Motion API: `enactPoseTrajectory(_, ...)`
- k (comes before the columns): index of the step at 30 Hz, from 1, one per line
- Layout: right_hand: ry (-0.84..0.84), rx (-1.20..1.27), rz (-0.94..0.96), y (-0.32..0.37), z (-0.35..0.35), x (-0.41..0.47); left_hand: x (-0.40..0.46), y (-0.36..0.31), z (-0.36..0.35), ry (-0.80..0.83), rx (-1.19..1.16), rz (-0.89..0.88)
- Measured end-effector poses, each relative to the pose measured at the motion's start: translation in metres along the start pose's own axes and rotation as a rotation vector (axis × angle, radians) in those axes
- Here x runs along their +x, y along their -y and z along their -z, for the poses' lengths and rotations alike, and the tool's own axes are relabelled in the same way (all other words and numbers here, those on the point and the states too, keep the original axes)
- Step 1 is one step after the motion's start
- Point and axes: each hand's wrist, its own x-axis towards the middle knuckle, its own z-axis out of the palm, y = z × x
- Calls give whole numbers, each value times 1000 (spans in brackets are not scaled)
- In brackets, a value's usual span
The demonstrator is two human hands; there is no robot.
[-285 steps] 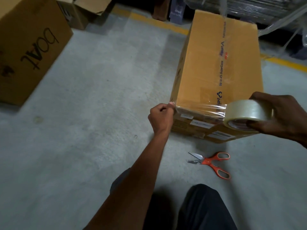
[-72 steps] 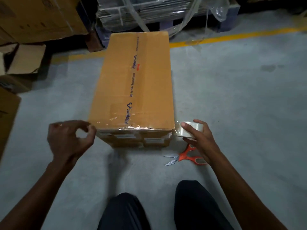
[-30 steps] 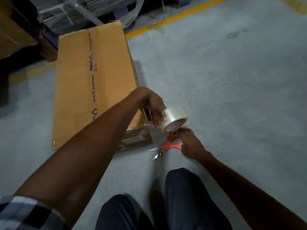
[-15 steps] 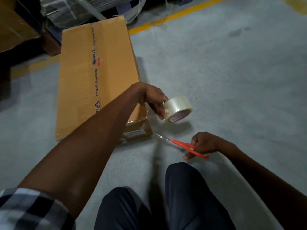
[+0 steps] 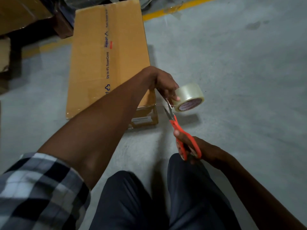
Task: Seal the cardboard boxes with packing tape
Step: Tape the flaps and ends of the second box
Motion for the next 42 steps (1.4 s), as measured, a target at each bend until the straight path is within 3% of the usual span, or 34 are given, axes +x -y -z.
enactPoseTrajectory(5,-160,53,-101,7,-15,16,2,1,0,41,44,-4)
enactPoseTrajectory(19,-522,-31,32,7,-22,15,-3,-1,0,22,69,27)
enactPoseTrajectory(26,-604,-244,2,2,-9,21,5,-13,-3,-191,28,37)
enactPoseTrajectory(30,-466,-300,-98,-20,14,38,3,-21,-3,-437,278,74)
enactPoseTrajectory(32,-401,-450,-225,-39,24,51,-2,-25,-7,-542,441,33)
enactPoseTrajectory(35,-568,-776,-335,-58,33,67,-3,-25,-8,-590,463,-36)
enactPoseTrajectory(38,-621,-723,-362,-53,39,75,-4,-19,-5,-574,364,-61)
enactPoseTrajectory(40,-582,-714,-335,-38,39,75,-5,-13,-2,-582,288,-75)
enactPoseTrajectory(42,-720,-604,-115,-17,25,75,-7,-6,2,-617,217,-81)
